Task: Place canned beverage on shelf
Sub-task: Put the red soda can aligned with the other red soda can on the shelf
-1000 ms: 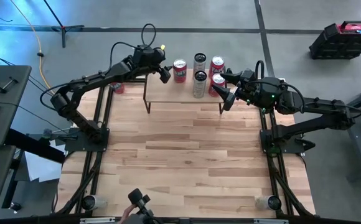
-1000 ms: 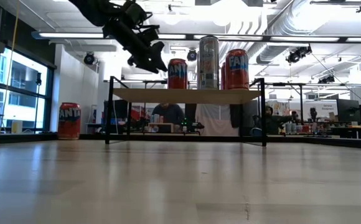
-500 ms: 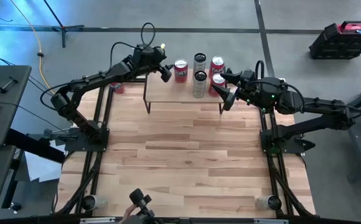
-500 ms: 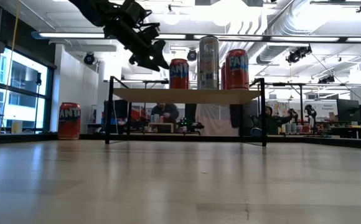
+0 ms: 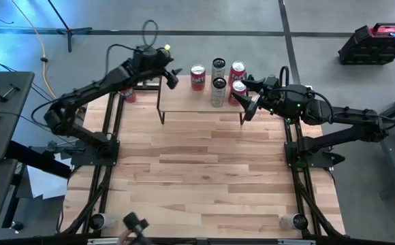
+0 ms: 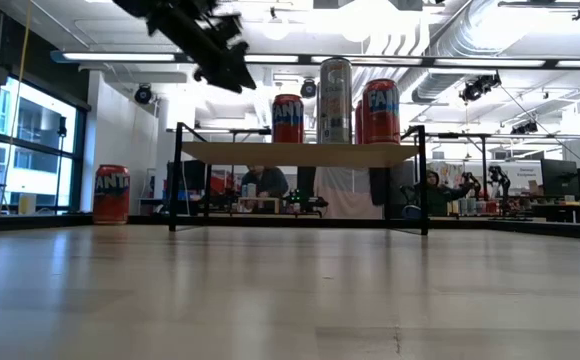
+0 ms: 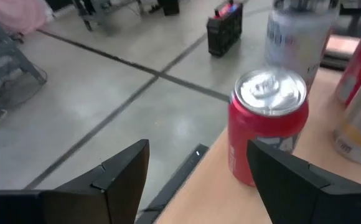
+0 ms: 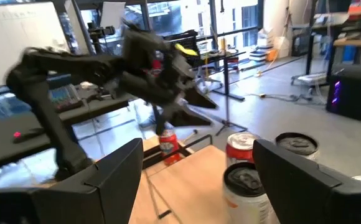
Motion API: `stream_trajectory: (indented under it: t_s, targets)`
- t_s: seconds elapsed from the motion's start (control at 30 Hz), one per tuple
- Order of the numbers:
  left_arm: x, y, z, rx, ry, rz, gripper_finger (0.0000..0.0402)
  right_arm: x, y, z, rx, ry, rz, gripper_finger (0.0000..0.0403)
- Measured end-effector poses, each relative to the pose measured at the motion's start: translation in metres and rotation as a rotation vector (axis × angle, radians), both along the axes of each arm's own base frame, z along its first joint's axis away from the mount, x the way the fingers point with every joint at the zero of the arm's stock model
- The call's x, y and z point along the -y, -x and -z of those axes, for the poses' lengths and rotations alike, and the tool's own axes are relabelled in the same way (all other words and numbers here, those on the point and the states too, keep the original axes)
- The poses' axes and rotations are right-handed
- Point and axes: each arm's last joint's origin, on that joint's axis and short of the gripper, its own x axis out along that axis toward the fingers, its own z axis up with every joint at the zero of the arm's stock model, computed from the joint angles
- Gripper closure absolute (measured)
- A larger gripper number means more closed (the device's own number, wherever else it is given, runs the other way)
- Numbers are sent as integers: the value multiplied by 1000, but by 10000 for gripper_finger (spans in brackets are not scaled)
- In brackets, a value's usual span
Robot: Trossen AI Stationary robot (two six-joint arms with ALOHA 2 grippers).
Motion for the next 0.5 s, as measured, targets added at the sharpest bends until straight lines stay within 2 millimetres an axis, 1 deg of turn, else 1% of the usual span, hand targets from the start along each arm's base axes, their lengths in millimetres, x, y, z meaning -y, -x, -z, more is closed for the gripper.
stream_trajectory:
  t_s: [0.13, 0.23, 0.37, 0.5]
  targets:
    - [12, 25, -24, 48, -15, -34, 142, 0, 0, -1, -25, 50, 12, 116]
    - [19, 45, -32, 36, 3, -56, 142, 0, 0, -2, -21, 70, 12, 116]
    - [23, 71, -30, -42, 90, -94, 142, 0, 0, -4, -1, 73, 16, 116]
    - [24, 99, -21, -167, 200, -188, 142, 1, 1, -4, 5, 67, 47, 116]
